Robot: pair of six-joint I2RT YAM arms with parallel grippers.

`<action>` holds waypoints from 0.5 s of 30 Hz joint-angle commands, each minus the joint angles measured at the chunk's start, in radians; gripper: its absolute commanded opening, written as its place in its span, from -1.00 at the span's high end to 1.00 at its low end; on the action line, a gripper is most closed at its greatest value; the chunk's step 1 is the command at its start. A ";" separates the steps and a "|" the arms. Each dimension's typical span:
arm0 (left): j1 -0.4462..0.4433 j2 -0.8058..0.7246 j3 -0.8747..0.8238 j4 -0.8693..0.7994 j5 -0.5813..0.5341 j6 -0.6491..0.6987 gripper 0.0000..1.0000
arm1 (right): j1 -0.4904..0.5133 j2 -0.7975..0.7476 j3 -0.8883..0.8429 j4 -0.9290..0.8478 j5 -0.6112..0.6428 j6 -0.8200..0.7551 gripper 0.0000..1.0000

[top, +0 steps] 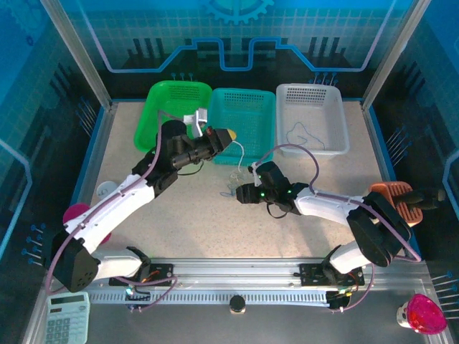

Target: Untangle the cables

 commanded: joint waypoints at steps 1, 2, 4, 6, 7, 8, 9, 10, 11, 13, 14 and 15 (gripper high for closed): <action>-0.019 -0.013 0.079 -0.024 0.034 0.023 1.00 | -0.013 0.011 0.001 0.023 0.017 -0.001 -0.27; -0.023 -0.011 0.094 -0.028 0.034 0.024 1.00 | -0.014 0.014 0.004 0.023 0.019 -0.001 -0.27; -0.028 -0.010 0.121 -0.032 0.031 0.028 1.00 | -0.016 0.021 0.006 0.027 0.021 -0.001 -0.26; -0.030 -0.007 0.149 -0.039 0.034 0.029 1.00 | -0.020 0.032 0.003 0.033 0.024 -0.003 -0.25; -0.031 -0.006 0.161 -0.044 0.033 0.033 1.00 | -0.021 0.037 0.000 0.036 0.025 -0.003 -0.23; -0.031 -0.005 0.181 -0.052 0.035 0.037 1.00 | -0.024 0.042 -0.006 0.042 0.027 -0.001 -0.19; -0.030 -0.004 0.199 -0.061 0.036 0.044 1.00 | -0.027 0.046 -0.014 0.051 0.027 0.001 -0.11; -0.030 -0.001 0.217 -0.070 0.037 0.049 1.00 | -0.031 0.049 -0.018 0.058 0.027 0.006 -0.05; -0.030 0.002 0.237 -0.080 0.039 0.057 1.00 | -0.033 0.053 -0.027 0.067 0.027 0.010 0.00; -0.031 0.008 0.279 -0.103 0.038 0.075 1.00 | -0.038 0.061 -0.040 0.080 0.023 0.015 0.06; -0.030 0.014 0.300 -0.112 0.038 0.083 1.00 | -0.041 0.065 -0.046 0.084 0.023 0.017 0.09; -0.029 0.018 0.323 -0.121 0.038 0.093 1.00 | -0.043 0.068 -0.050 0.087 0.024 0.019 0.10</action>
